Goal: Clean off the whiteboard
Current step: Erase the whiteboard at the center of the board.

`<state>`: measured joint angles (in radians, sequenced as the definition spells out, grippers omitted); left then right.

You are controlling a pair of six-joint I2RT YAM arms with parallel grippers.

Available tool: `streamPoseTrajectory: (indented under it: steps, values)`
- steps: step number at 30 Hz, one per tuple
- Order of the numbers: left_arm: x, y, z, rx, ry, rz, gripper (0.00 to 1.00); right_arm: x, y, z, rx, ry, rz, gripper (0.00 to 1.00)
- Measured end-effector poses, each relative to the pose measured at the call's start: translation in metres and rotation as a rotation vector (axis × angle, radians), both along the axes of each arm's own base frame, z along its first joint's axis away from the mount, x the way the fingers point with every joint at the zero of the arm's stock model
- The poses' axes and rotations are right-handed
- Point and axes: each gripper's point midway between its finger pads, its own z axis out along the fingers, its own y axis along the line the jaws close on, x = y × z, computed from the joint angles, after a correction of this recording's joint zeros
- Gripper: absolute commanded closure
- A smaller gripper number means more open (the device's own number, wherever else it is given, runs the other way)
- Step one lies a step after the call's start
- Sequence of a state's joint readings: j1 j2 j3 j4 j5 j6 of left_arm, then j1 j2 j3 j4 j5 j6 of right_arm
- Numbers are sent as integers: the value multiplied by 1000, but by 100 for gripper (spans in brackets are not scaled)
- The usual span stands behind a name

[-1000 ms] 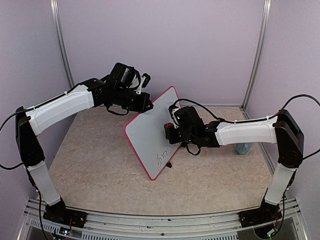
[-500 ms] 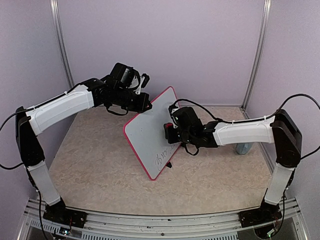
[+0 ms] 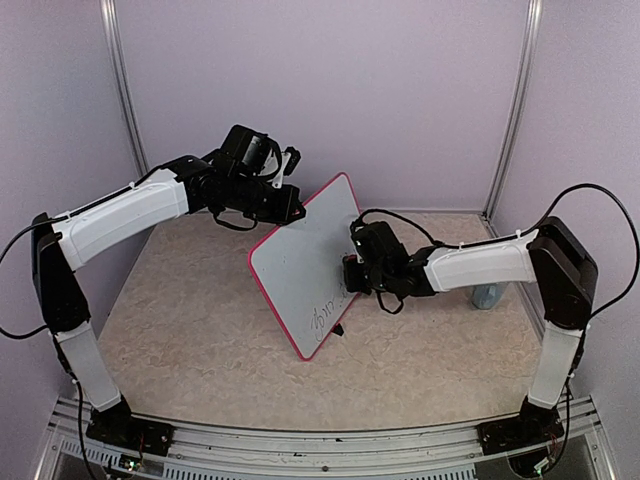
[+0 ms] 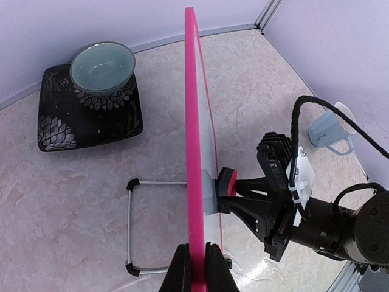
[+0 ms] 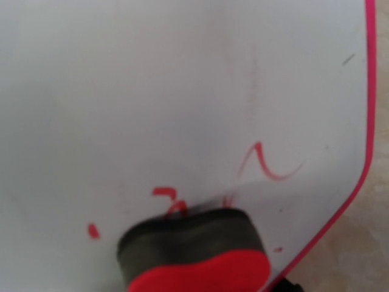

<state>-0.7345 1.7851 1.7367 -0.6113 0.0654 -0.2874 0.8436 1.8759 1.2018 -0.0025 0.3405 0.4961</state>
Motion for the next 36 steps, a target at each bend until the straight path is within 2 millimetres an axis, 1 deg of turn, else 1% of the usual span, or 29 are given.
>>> streamPoseTrajectory:
  steps: [6,9,11,16,19,25,31,34,36]
  values:
    - [0,0,0,-1,0,-1,100,0,1,3,7,3,21,78]
    - [0,-1,0,-2,1,-3,100,-1,2,8,7,-5,48,78]
    - [-1,-2,1,-4,-3,-10,100,-3,5,17,17,-15,72,78]
    - [-2,-5,2,-7,-8,-19,100,-1,15,49,65,-65,109,78]
    - [-3,-7,3,-7,-13,-26,100,0,15,55,72,-77,110,78]
    - [-1,-4,2,-2,-12,-7,100,10,11,48,56,-67,58,78]
    - [0,-4,1,-2,-11,-2,100,24,-9,21,18,-18,-21,78]
    - [0,-4,1,-2,-11,-3,100,28,-15,12,8,-1,-34,78]
    - [0,-4,1,-2,-11,-3,100,28,-14,12,10,0,-30,78]
